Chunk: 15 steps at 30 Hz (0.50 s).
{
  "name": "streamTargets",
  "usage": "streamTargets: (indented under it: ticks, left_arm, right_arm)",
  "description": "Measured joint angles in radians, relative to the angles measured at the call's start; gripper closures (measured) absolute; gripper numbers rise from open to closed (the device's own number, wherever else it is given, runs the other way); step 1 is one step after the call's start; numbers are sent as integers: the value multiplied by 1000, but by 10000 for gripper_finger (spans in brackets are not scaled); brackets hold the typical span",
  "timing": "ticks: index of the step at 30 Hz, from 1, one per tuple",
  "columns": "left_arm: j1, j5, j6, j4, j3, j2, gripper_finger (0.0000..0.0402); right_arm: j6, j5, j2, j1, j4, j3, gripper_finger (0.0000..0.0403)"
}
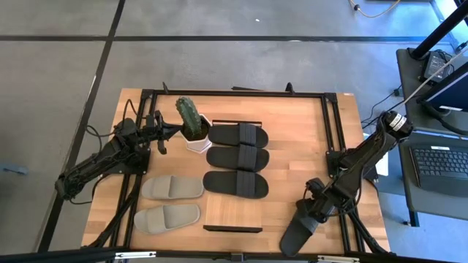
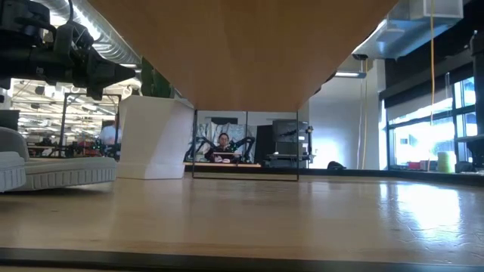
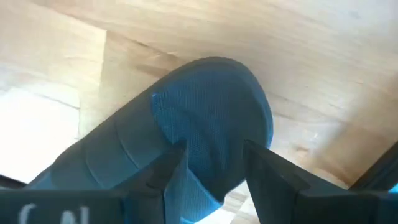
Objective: Pick and place slides into the shelf
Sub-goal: Put the black slide on the shelf
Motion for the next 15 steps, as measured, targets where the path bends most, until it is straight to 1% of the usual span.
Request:
streamTargets:
  ticks: [4, 11, 15]
  left_arm:
    - [0, 0, 0, 0, 0, 0, 401]
    - [0, 0, 0, 0, 0, 0, 401]
    - [0, 0, 0, 0, 0, 0, 401]
  right_arm:
    - [-23, 12, -27, 0, 10, 0, 249]
    - [-142, 169, -152, 0, -9, 0, 249]
    - [-192, 188, -236, 2, -73, 0, 249]
